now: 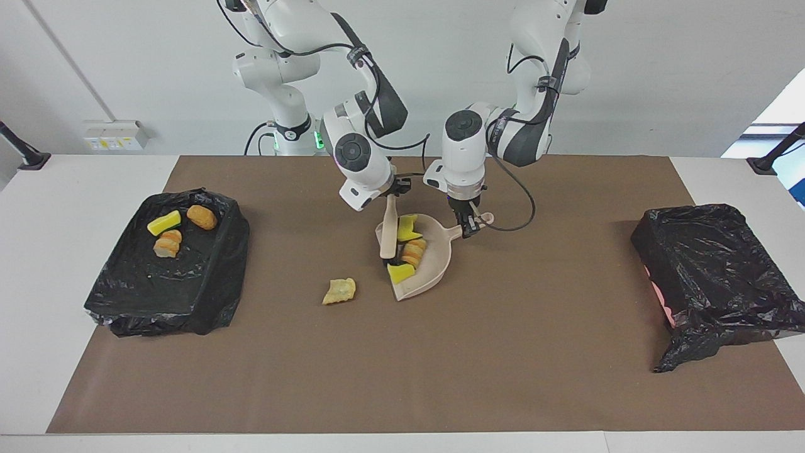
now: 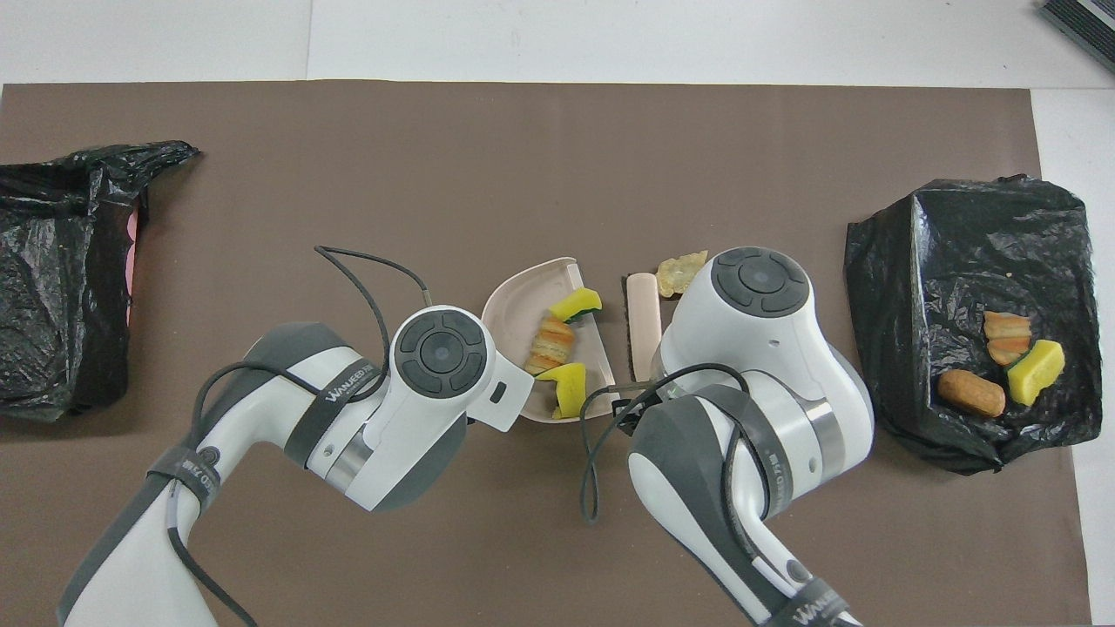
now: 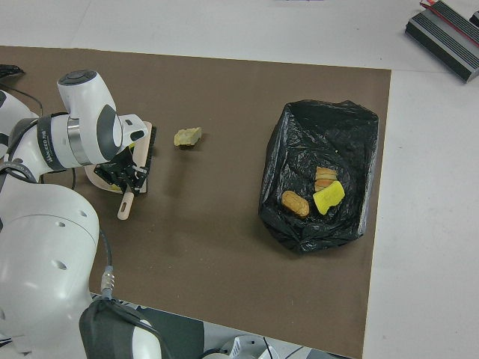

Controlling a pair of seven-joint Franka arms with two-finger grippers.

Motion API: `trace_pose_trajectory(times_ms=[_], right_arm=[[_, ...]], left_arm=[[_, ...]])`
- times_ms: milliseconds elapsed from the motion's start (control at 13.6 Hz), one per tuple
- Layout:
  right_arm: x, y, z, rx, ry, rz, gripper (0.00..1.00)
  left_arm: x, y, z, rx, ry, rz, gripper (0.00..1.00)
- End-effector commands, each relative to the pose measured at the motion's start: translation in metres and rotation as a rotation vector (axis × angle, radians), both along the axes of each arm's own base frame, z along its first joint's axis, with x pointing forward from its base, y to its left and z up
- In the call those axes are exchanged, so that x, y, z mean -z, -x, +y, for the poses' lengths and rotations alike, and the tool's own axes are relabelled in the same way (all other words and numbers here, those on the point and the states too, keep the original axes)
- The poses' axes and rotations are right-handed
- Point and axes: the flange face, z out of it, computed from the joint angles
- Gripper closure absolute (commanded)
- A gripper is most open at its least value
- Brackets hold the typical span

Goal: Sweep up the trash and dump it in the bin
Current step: 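Sweep the crumbs into the dustpan with the brush in the right gripper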

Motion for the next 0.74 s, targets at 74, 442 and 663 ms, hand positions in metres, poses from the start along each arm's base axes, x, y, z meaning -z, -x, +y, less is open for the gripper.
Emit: trace_pose_trajectory(times_ms=[74,442,663], right_arm=[[0.002,-0.05,-0.047,-0.144,0.105,-0.082,1.0],[0.055,-0.103,-0.055,-0.366,0.361,-0.116,1.0],[0.077,-0.092,-0.055,-0.34,0.299,-0.073,1.0]], left_arm=[[-0.002,0.004,0.012,-0.004,0.004,-0.011,1.0],[-0.001,0.003,0.015,-0.011,0.002,-0.009,1.0],[0.001,0.004,0.017,-0.014,-0.004,-0.002,1.0]])
